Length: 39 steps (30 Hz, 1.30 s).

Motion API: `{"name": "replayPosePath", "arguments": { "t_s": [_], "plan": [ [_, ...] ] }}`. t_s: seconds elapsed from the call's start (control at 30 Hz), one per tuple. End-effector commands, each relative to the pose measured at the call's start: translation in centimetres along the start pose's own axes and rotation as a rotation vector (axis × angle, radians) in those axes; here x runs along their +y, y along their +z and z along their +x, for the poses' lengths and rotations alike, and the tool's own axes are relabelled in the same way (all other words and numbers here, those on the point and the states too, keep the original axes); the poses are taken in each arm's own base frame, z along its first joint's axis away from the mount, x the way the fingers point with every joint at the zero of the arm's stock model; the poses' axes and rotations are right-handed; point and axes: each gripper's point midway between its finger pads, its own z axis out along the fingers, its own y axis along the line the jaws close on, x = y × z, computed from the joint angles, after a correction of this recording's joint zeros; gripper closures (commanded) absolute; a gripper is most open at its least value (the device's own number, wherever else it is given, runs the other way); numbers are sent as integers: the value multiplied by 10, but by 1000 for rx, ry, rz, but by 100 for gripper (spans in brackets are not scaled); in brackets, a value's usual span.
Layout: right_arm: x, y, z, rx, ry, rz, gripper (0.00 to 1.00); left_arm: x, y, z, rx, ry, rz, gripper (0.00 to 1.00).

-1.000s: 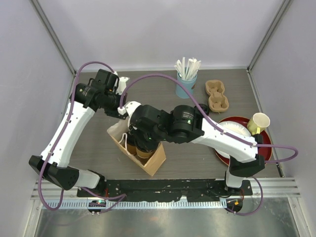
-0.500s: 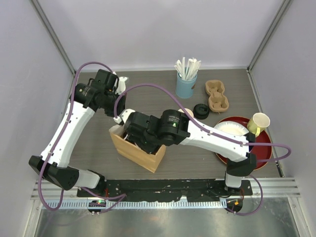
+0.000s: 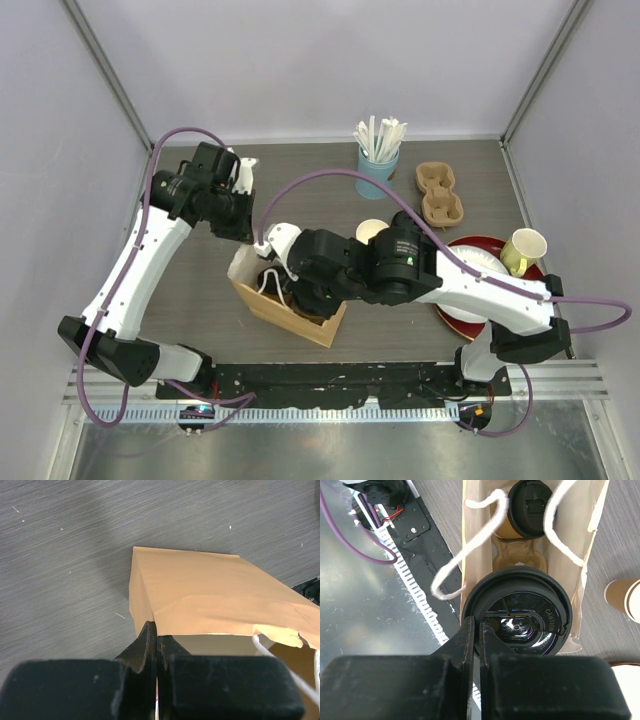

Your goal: Pack the takeout coffee

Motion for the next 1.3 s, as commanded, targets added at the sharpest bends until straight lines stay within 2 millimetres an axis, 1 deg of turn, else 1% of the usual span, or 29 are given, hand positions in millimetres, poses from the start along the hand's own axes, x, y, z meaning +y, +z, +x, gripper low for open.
{"name": "replayPosePath", "arguments": {
  "t_s": [0.0,0.07,0.1,0.17,0.27,0.3,0.33,0.37,0.4,0.47,0.5,0.57,0.6,0.67,0.73,0.8,0.87,0.9,0.97,1.0,1.07,1.1,1.13,1.17,1.23,1.27],
  "plan": [
    [11,-15,-3,-39,-39,-68,99,3,-7,-8,-55,-1,-8,100],
    [15,-9,-2,-37,-60,-84,99,2,-9,-9,-61,1,-4,100],
    [14,-2,4,-19,-70,-77,99,2,-9,-10,-64,5,-3,100],
    [15,6,2,-34,-92,-82,99,-3,-12,-12,-75,11,19,100],
    [8,23,7,1,-93,-85,99,-7,-14,-12,-79,20,46,100],
    [4,32,6,25,-89,-92,99,-9,-15,-12,-80,24,55,100],
    [-1,36,9,57,-82,-84,99,-10,-16,-12,-79,26,61,100],
    [-5,39,9,75,-77,-72,99,-12,-15,-12,-76,29,69,100],
    [-10,45,4,84,-93,-55,99,-12,-17,-13,-83,33,72,100],
    [-17,47,9,119,-113,-25,99,-13,-19,-14,-95,44,75,100],
    [-17,50,15,141,-119,-27,99,-14,-19,-15,-99,45,81,100],
    [-19,56,19,151,-104,-40,99,-17,-21,-15,-108,54,98,100],
    [-21,62,28,176,-97,-38,99,-18,-22,-17,-115,54,100,100],
    [-25,68,29,171,-83,-36,99,-18,-23,-18,-125,68,99,100],
    [-29,75,37,206,-98,-22,99,-15,-23,-18,-128,73,84,100],
    [-33,78,46,235,-118,-11,99,-14,-23,-18,-126,78,77,100],
    [-32,79,48,225,-123,-19,99,-14,-23,-18,-127,78,77,100],
    [-32,85,57,242,-119,-21,99,-14,-23,-18,-130,78,79,100],
    [-30,92,55,212,-101,-24,99,-14,-23,-20,-134,78,80,100],
    [-30,97,61,224,-99,-22,99,-14,-22,-20,-135,77,78,100],
    [-29,105,56,190,-92,-19,99,-14,-22,-21,-138,77,77,100],
    [-31,109,58,187,-90,-16,99,-14,-22,-20,-134,75,80,100],
    [-30,113,52,157,-84,-22,99,-14,-21,-19,-130,73,81,100],
    [-31,115,51,150,-76,-26,99,-15,-21,-19,-129,73,85,100],
    [-35,119,51,152,-49,-27,99,-16,-21,-18,-127,73,88,100],
    [-37,121,56,161,-45,-25,99,-16,-21,-18,-127,75,88,100]
  ]
}}
